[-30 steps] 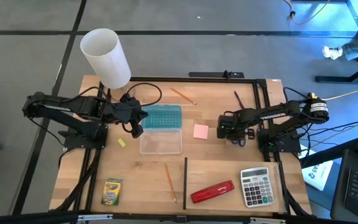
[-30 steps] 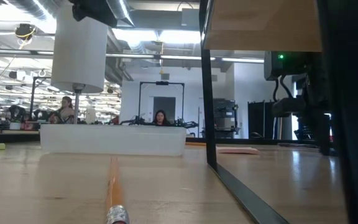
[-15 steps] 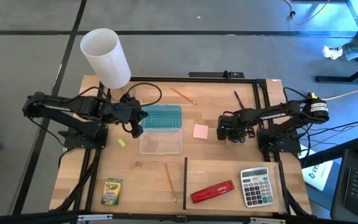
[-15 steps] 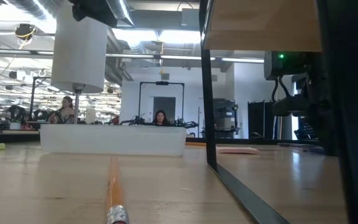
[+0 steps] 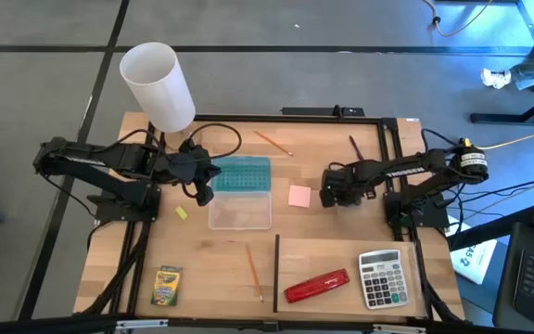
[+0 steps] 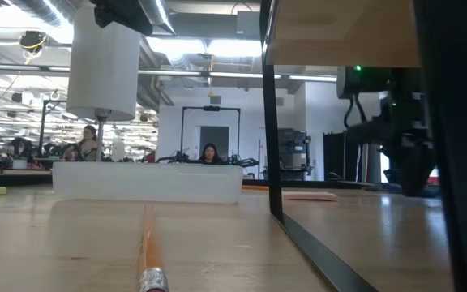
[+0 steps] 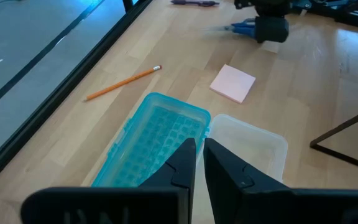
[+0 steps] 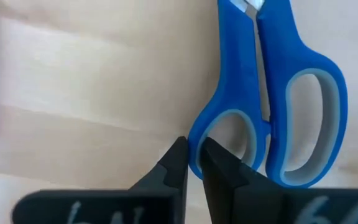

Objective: Pack school essentials
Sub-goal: Put the blue scissors into the blue supply box

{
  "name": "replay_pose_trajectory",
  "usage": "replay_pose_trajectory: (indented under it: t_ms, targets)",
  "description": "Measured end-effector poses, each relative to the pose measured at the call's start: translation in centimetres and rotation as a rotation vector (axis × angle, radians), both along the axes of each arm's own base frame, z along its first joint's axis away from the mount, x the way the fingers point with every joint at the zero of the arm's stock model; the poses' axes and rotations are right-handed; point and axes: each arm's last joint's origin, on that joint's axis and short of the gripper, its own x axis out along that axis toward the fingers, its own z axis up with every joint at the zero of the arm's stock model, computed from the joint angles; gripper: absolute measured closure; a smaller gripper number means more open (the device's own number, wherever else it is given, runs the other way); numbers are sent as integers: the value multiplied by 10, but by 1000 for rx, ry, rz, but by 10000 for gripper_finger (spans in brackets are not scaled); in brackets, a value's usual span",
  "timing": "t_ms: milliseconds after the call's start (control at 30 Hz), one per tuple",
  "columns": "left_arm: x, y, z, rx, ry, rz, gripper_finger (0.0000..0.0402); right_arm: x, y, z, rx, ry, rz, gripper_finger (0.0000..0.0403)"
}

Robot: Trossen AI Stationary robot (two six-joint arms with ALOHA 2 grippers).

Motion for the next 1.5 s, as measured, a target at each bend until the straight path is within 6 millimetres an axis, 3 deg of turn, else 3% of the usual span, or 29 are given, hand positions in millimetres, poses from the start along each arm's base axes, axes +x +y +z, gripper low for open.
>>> replay_pose_trajectory:
  t_ms: [433, 833, 1033, 1500]
  targets:
    - [0, 0, 0, 1, 0, 1, 374, 14, -2, 17, -21, -51, 118, 369]
    - [0, 0, 0, 0, 0, 0, 374, 53, -6, 79, -152, -235, 372, 373]
    - [0, 0, 0, 1, 1, 0, 374, 88, -10, 102, -210, -292, 534, 372]
    - [-3, 1, -3, 12, 51, 5, 374, 178, -15, 114, -205, -262, 874, 373]
